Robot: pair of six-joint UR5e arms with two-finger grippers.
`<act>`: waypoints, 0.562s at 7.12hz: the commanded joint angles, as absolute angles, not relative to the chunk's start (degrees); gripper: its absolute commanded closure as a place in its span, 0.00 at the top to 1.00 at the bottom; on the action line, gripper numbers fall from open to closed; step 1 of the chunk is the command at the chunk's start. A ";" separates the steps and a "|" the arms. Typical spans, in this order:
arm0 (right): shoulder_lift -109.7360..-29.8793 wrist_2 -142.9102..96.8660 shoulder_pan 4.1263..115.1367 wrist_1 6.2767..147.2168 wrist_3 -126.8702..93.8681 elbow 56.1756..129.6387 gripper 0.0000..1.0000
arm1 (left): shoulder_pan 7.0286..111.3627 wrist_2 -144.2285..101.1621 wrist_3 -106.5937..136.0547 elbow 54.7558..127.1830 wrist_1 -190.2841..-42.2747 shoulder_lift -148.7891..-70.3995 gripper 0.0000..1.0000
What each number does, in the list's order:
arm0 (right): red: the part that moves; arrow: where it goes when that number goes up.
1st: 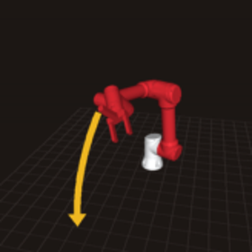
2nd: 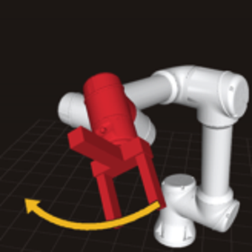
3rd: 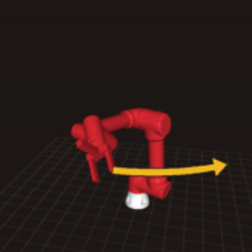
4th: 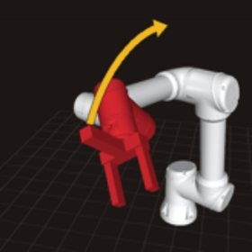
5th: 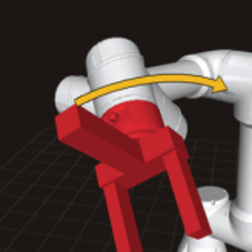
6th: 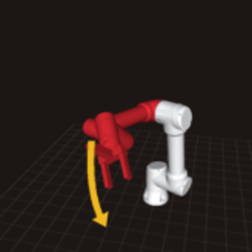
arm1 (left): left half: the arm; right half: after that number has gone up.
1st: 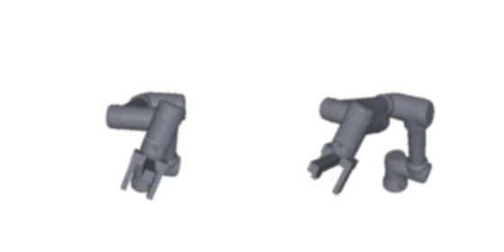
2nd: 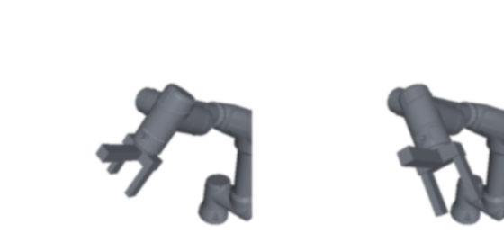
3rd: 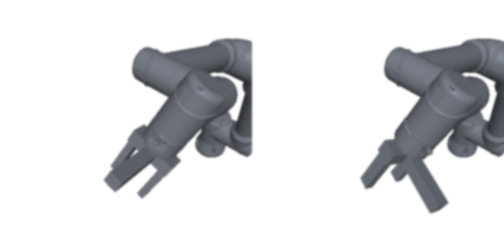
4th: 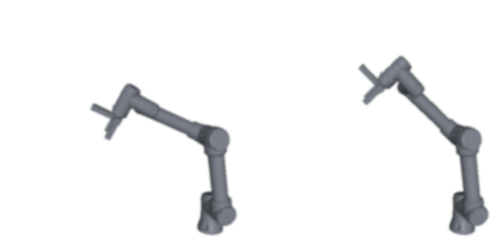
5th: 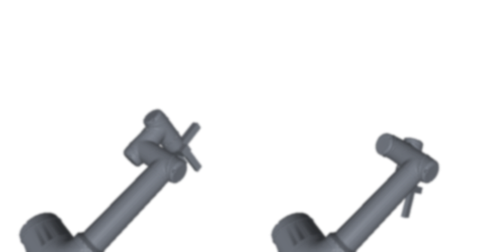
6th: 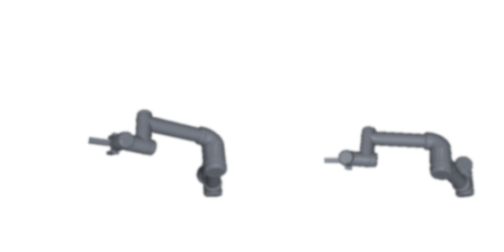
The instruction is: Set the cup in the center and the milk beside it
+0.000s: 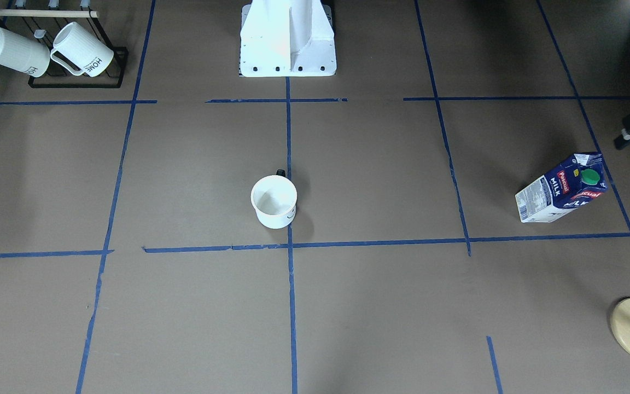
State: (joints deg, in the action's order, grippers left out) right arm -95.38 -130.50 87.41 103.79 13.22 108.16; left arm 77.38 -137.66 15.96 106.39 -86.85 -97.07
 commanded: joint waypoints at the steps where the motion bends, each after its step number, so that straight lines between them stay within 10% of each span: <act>1: -95.62 -130.52 87.45 103.62 13.09 108.11 1.00 | 72.01 -134.57 24.49 105.83 -91.65 -97.12 1.00; 4: -95.71 -130.52 87.45 103.62 13.27 108.02 1.00 | 69.53 -134.56 24.79 103.11 -92.63 -97.29 1.00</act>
State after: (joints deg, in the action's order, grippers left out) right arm -95.70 -130.54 87.45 103.62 13.18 108.06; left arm 70.44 -134.62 24.59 104.44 -92.34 -97.21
